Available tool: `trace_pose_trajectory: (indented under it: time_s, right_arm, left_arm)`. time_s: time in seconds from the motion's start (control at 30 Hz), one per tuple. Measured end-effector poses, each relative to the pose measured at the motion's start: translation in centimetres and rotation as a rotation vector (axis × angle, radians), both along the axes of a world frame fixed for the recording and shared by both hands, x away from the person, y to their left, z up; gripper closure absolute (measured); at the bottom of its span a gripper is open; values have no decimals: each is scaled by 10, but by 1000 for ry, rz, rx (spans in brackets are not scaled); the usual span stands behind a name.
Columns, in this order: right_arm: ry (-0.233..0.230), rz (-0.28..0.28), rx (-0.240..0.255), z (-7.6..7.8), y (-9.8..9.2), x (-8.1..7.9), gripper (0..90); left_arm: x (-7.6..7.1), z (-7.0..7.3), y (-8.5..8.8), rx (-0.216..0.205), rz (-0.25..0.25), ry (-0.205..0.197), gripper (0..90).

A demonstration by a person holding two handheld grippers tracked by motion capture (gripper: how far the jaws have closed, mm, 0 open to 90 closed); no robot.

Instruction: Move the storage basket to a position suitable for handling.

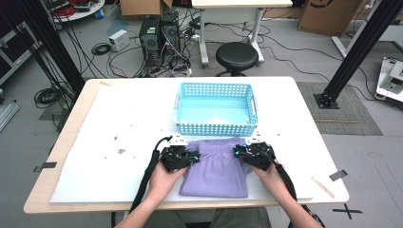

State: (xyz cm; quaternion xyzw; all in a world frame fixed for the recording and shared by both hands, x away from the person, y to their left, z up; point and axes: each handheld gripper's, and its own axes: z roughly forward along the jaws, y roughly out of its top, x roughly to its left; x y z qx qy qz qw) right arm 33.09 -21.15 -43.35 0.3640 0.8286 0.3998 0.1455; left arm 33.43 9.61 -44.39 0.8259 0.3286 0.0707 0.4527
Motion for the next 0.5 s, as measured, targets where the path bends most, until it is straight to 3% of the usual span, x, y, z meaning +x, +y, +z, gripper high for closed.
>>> trace_pose_trajectory:
  time_s: [0.07,0.27,0.3,0.43,0.5]
  right_arm:
    - [-14,-3,0,1,1,2,808]
    - [-40,-18,-10,2,8,12,804]
    - [-37,-19,-13,1,9,13,794]
    - [-54,-35,-13,2,6,11,646]
    - [-70,-65,-1,5,1,9,567]
  left_arm:
    - [0,2,2,-15,10,-18,861]
    - [3,3,5,-18,44,-67,857]
    - [4,3,5,-15,55,-69,835]
    - [4,5,10,-29,104,-85,564]
    - [1,9,16,-33,117,-110,501]
